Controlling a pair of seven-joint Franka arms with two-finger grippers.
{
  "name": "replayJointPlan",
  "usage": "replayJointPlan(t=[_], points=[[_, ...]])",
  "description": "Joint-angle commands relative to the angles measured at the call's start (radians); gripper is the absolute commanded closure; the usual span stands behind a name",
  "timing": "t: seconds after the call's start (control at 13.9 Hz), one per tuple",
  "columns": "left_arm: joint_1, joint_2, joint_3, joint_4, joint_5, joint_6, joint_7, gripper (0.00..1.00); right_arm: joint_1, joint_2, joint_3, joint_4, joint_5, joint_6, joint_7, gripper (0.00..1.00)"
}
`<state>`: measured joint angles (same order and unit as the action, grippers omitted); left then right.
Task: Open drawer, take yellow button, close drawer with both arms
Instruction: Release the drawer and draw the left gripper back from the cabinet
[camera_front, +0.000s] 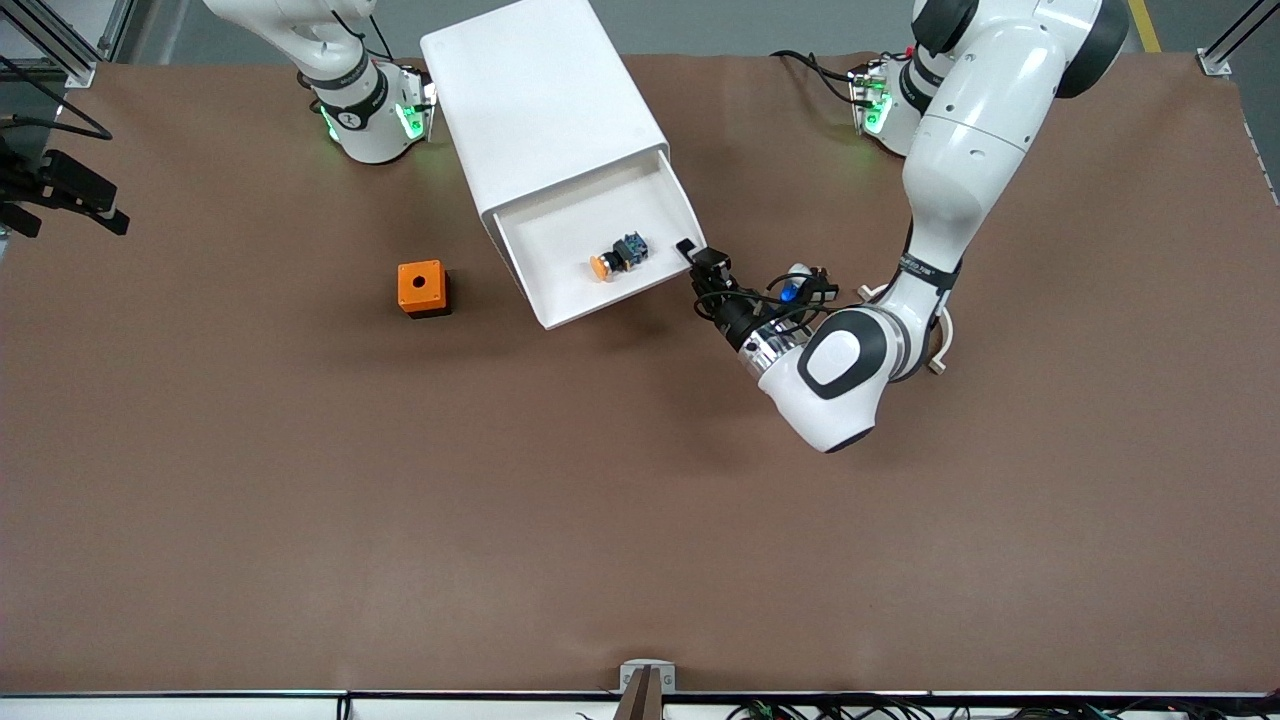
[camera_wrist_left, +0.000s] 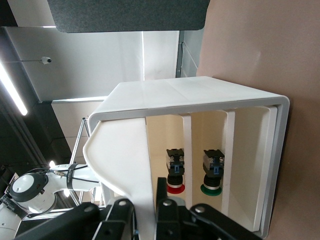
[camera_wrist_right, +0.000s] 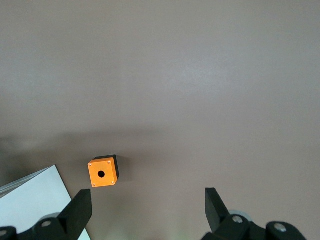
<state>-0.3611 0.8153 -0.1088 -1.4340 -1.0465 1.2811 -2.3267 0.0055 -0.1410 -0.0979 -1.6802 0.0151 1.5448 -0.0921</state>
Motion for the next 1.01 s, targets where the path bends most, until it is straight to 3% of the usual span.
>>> replayJointPlan(t=[0.0, 0.22, 0.29, 0.51, 0.79, 0.94], points=[[0.008, 0.008, 0.006, 0.043, -0.02, 0.009, 0.001, 0.29, -0.007, -0.026, 0.006, -0.021, -0.001, 0.005, -0.011, 0.0], [0.011, 0.007, 0.006, 0.101, -0.023, 0.017, 0.246, 0.04, -0.006, -0.022, 0.006, -0.013, -0.001, 0.001, -0.012, 0.0], [0.011, 0.008, 0.006, 0.127, -0.023, 0.018, 0.347, 0.01, -0.007, -0.019, 0.006, -0.01, 0.0, -0.009, -0.012, 0.0], [0.021, 0.005, 0.021, 0.17, -0.02, 0.041, 0.597, 0.01, -0.007, -0.011, 0.006, 0.0, 0.0, -0.011, -0.014, 0.0], [-0.005, -0.007, 0.128, 0.208, -0.003, 0.099, 0.893, 0.01, -0.007, 0.012, 0.006, 0.019, 0.003, -0.014, -0.009, 0.0], [-0.007, -0.024, 0.141, 0.227, 0.08, 0.154, 1.021, 0.01, -0.002, 0.034, 0.006, 0.019, 0.006, -0.023, -0.012, 0.0]])
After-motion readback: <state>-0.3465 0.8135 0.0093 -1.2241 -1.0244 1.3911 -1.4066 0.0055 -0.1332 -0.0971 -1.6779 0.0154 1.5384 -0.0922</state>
